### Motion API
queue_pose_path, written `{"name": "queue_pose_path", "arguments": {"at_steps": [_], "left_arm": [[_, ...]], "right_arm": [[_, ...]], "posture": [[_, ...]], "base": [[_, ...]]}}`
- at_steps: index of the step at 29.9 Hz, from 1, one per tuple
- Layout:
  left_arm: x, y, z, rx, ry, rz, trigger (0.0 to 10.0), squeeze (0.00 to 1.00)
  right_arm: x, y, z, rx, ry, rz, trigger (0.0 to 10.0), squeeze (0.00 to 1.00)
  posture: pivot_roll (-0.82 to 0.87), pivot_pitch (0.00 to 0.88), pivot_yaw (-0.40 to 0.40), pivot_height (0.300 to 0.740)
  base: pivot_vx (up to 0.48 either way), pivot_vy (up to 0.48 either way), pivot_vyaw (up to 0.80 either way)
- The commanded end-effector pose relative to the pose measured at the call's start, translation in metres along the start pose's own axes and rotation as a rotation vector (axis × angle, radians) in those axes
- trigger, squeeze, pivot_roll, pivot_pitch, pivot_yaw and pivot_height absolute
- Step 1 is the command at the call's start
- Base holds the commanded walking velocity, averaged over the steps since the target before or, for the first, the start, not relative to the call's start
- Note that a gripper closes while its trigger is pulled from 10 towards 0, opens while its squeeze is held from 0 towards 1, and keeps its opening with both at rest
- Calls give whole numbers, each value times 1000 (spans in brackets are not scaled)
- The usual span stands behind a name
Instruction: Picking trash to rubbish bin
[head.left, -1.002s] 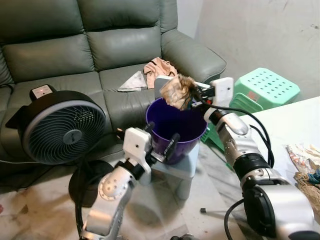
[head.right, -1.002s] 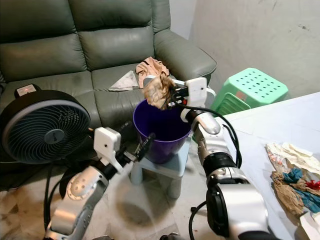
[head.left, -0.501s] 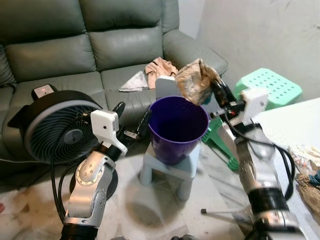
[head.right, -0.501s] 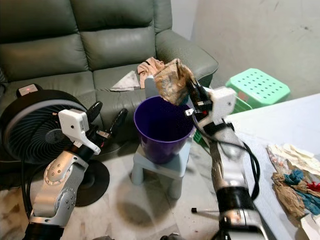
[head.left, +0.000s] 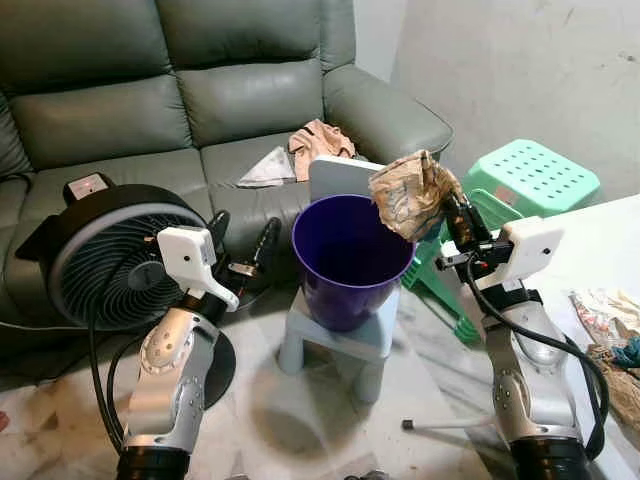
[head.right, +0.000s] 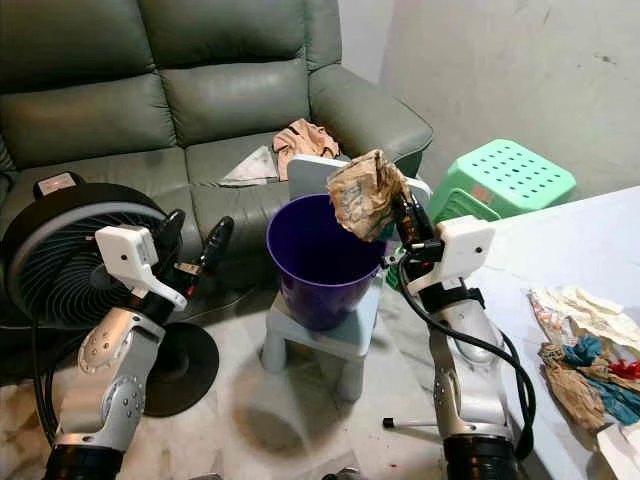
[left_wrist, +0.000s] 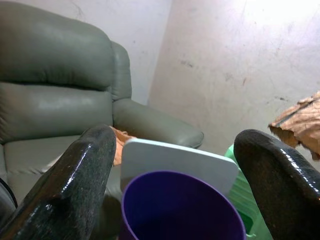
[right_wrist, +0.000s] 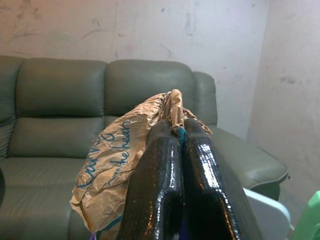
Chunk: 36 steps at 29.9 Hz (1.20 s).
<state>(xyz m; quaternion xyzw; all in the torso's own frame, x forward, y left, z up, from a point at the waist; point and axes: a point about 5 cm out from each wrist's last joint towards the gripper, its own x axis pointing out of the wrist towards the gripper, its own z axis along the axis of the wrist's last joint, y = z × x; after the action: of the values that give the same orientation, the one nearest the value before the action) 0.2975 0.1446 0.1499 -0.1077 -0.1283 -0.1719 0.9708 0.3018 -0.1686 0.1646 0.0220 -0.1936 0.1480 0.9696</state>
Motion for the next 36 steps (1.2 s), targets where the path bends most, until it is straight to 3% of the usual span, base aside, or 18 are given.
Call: {"name": "queue_pose_path", "arguments": {"at_steps": [1, 10, 18, 28, 36], "left_arm": [[3, 2, 3, 5, -11, -10, 10000, 0], [5, 6, 3, 20, -12, -13, 10000, 0], [7, 0, 1, 13, -13, -33, 10000, 0], [5, -13, -8, 16, 18, -56, 10000, 0], [0, -32, -19, 38, 57, -146, 10000, 0]], "right_arm": [[2, 2, 7, -8, -16, 8, 10000, 0], [5, 2, 6, -10, 5, 22, 10000, 0], [6, 1, 7, -20, 13, 31, 10000, 0], [5, 5, -1, -12, 66, 60, 10000, 0], [17, -4, -6, -31, 145, 26, 10000, 0]], "posture": [[46, 48, -32, 715], [51, 35, -32, 715], [52, 25, -37, 715], [57, 23, -53, 715], [57, 31, -59, 715]], "base": [[472, 0, 0], [472, 0, 0], [428, 0, 0], [0, 0, 0], [0, 0, 0]]}}
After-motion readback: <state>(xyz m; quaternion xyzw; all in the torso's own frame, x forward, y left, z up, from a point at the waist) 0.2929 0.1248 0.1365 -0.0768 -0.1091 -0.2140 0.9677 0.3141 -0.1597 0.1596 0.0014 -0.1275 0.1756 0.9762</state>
